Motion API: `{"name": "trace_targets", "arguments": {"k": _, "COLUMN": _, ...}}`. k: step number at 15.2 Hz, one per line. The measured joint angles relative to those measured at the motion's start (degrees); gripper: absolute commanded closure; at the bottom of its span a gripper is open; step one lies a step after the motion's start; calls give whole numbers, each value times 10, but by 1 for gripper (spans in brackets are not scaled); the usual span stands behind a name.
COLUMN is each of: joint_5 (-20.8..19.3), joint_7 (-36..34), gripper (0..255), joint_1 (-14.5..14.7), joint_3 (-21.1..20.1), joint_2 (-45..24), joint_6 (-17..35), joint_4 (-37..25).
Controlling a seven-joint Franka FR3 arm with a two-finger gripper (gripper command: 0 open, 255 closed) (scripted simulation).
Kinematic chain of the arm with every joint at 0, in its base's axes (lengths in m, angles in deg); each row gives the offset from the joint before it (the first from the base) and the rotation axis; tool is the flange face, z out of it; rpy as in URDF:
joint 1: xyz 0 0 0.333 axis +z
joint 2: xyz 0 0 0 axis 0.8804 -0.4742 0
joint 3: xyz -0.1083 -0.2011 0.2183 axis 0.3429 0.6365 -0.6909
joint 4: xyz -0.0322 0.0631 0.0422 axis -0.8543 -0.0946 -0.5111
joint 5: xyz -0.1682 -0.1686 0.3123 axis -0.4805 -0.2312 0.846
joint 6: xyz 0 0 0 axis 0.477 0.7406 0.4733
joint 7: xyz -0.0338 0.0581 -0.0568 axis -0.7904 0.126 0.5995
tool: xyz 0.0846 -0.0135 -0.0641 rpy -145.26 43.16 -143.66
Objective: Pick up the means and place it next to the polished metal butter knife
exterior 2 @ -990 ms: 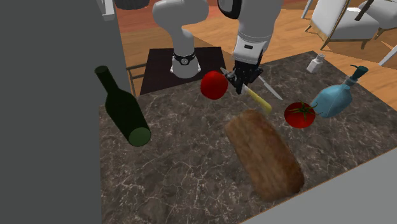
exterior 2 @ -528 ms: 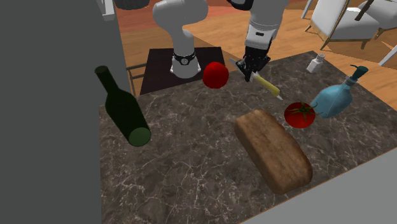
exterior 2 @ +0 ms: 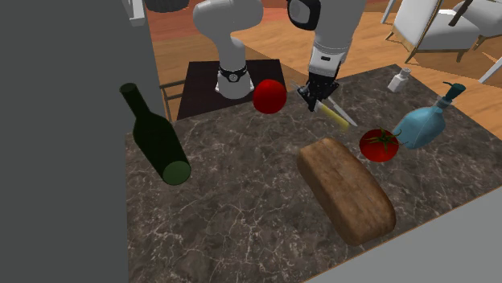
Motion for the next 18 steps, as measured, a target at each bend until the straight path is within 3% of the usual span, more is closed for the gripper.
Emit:
{"name": "trace_targets", "arguments": {"k": 12, "joint_5": -28, "joint_7": -23, "gripper": 255, "joint_1": -11, "joint_3": -14, "joint_2": -88, "joint_6": 119, "joint_4": 33}}
{"name": "trace_targets", "arguments": {"k": 18, "joint_5": -33, "joint_7": -27, "gripper": 255, "joint_1": -12, "joint_3": -16, "joint_2": -98, "joint_6": 130, "joint_4": 35}}
